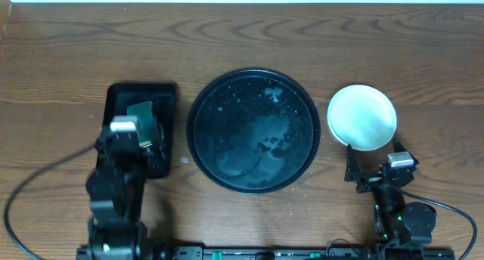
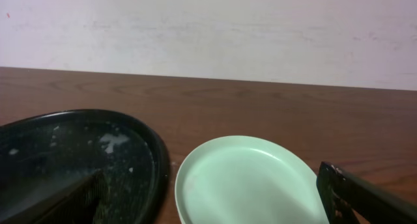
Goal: Clean dirty plates on tray and stack at the side
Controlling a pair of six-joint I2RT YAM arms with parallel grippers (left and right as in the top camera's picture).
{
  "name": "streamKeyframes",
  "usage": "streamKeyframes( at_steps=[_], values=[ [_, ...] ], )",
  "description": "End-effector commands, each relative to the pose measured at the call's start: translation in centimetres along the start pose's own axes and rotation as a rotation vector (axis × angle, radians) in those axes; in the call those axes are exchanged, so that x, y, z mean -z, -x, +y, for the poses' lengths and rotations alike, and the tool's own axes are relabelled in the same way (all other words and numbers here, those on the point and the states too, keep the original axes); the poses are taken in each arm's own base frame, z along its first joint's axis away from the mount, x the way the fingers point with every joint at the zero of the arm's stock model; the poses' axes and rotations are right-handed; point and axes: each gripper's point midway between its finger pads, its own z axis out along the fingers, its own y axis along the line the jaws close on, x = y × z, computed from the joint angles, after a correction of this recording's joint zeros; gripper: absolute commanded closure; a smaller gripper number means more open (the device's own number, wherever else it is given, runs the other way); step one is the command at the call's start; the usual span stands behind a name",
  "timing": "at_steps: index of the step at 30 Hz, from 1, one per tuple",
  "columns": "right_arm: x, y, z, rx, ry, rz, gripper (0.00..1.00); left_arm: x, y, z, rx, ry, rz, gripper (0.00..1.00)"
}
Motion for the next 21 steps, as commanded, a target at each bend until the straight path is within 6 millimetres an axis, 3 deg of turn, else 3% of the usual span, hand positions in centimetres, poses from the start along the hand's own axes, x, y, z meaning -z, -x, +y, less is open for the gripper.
streamKeyframes(
  at_steps=[1,7,17,21],
  values=[
    [0.0,-0.2,0.0,-0.012,0.004,0.005,0.01,1.4,-2.0,-0.9,-0.145,-0.037,-0.096,0.23],
    [0.0,-0.2,0.0,-0.012,0.004,0.005,0.01,1.7,-5.0,-0.9,-0.293,-0.022,-0.141,0.23],
    [0.0,-0.2,0.0,-0.012,0.004,0.005,0.01,0.8,-9.8,-0.7,-0.297,-0.013,-0.078,0.23],
    [0.0,-0.2,0.0,-0.012,0.004,0.005,0.01,0.8,-10.0,-0.6,-0.285,-0.014,-0.069,0.23]
  ],
)
